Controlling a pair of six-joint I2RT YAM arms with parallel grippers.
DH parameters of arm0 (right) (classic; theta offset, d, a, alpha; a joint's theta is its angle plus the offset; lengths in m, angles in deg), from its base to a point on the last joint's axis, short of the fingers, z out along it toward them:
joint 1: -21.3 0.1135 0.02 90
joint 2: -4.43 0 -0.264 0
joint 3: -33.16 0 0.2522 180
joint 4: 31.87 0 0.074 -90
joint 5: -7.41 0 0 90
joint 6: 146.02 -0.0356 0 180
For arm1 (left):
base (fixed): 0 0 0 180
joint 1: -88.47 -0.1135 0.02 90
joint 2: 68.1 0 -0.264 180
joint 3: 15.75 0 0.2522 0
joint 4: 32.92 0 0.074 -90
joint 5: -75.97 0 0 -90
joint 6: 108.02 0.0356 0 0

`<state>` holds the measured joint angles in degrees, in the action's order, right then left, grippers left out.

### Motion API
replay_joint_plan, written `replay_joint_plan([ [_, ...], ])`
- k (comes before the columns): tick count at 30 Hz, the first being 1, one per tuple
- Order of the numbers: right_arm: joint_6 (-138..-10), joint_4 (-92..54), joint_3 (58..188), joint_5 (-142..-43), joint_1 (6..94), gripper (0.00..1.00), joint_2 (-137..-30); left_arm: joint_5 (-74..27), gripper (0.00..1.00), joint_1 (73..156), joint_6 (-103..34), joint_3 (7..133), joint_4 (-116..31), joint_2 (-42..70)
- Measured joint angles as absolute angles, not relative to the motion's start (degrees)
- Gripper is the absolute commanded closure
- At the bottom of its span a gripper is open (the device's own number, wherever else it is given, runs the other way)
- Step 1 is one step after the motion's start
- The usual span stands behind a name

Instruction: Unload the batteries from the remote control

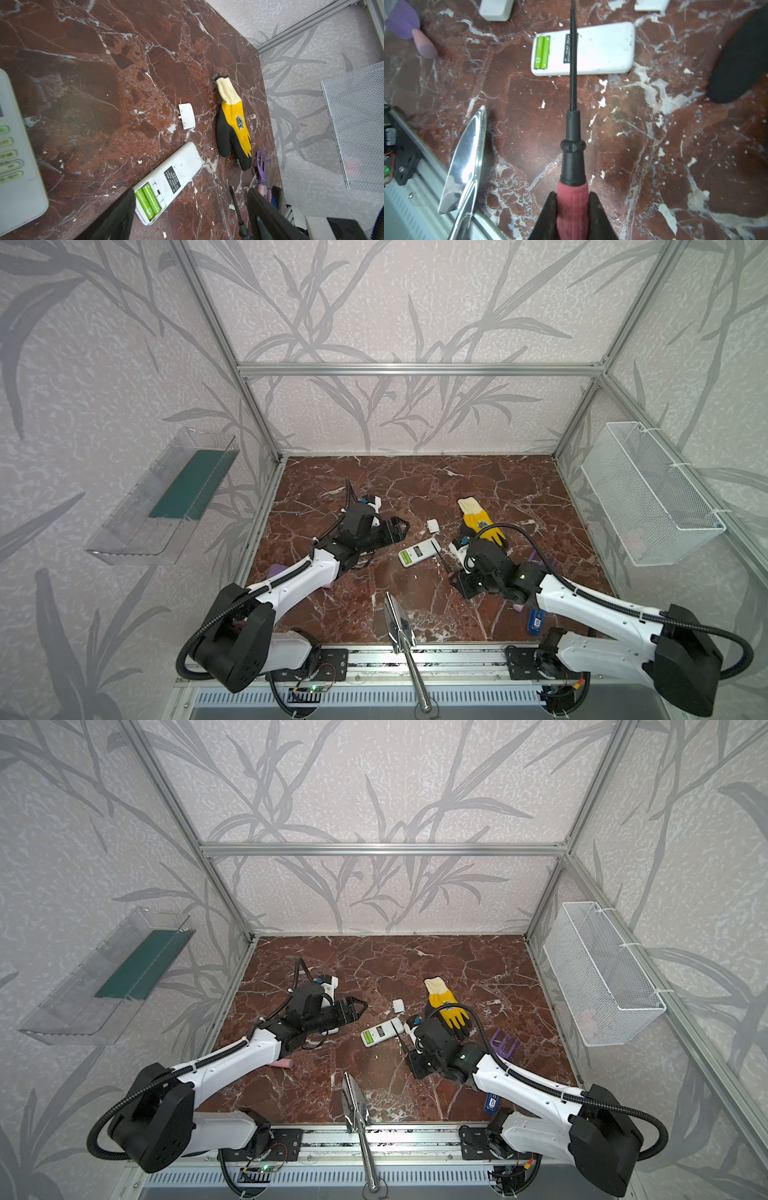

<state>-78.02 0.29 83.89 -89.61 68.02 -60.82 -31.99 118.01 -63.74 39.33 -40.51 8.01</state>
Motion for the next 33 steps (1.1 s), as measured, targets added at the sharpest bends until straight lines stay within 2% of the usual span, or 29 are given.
replay_joint_plan([
  [9,-75.85,-0.11,90.27,-95.36,68.02,1.0,-65.98,-33.15,0.33,121.55,-67.32,38.52,-30.3,10.74],
  [19,-77.1,-4.22,91.04,-98.51,68.02,1.0,-67.66,-34.09,0.46,122.18,-71.25,36.97,-22.17,13.21],
  [33,-79.44,-7.67,92.96,-99.23,67.19,1.0,-70.35,-33.56,0.97,122.14,-72.85,36.38,-19.99,13.21],
])
